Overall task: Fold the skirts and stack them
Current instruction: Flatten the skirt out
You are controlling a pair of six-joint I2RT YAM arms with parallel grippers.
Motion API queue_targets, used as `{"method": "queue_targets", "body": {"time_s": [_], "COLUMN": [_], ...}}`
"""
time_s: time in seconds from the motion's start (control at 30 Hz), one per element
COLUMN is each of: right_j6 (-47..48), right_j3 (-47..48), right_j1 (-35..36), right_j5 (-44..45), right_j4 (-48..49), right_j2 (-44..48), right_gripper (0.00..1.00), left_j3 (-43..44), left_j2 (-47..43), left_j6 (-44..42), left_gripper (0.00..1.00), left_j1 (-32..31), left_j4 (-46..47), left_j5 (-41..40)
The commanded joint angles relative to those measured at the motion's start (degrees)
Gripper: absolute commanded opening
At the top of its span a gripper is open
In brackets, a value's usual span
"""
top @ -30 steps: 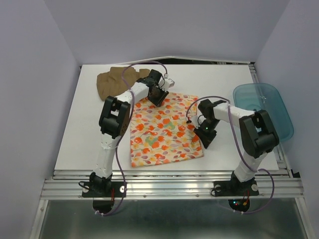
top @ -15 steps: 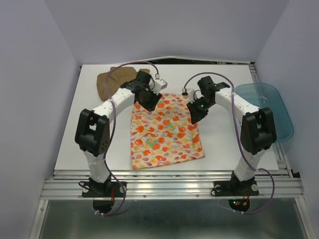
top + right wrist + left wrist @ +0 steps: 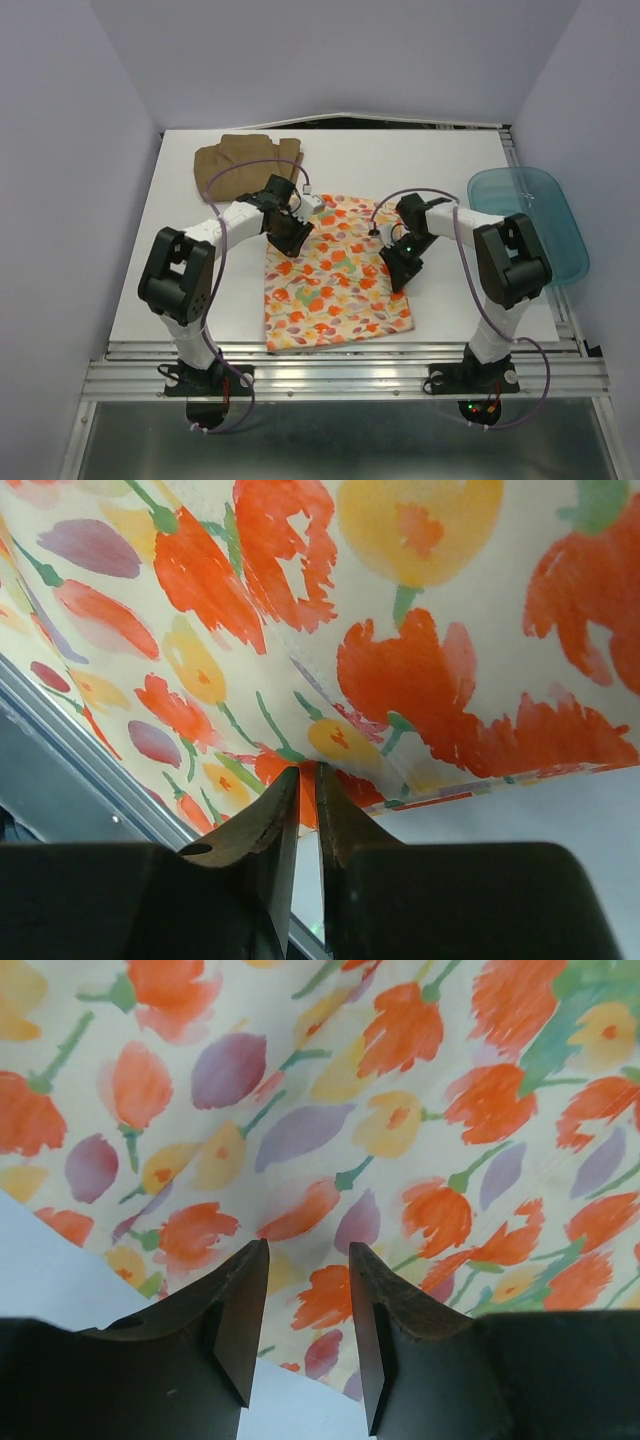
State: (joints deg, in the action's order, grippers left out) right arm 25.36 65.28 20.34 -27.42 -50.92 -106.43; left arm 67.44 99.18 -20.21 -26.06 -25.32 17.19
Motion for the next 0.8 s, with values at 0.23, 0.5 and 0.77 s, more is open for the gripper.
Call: {"method": "queue_targets", "body": {"time_s": [0.23, 0.5, 0.77], "right_j6": [9.35, 7.95, 3.29], "right_j3": [-8.67, 2.99, 27.69], "right_j1": [0.84, 0.84, -3.98], "right_j5": [9.93, 6.86, 3.95], "right_j4": [-2.16, -6.74, -8.5], "right_j2": [4.64, 8.08, 3.35], "right_gripper": [0.19, 0.39, 0.63], "left_j3": [-8.11, 3.64, 32.62], "left_j2": [3.83, -1.17, 9.97], "left_j6": [-6.68, -6.07, -8.71], "left_gripper": [0.43, 0.44, 0.58], "left_j1": [-8.3, -5.67, 1.36], "left_j4": [-2.18, -3.24, -7.63], "left_j5": [2.13, 4.95, 10.66]}}
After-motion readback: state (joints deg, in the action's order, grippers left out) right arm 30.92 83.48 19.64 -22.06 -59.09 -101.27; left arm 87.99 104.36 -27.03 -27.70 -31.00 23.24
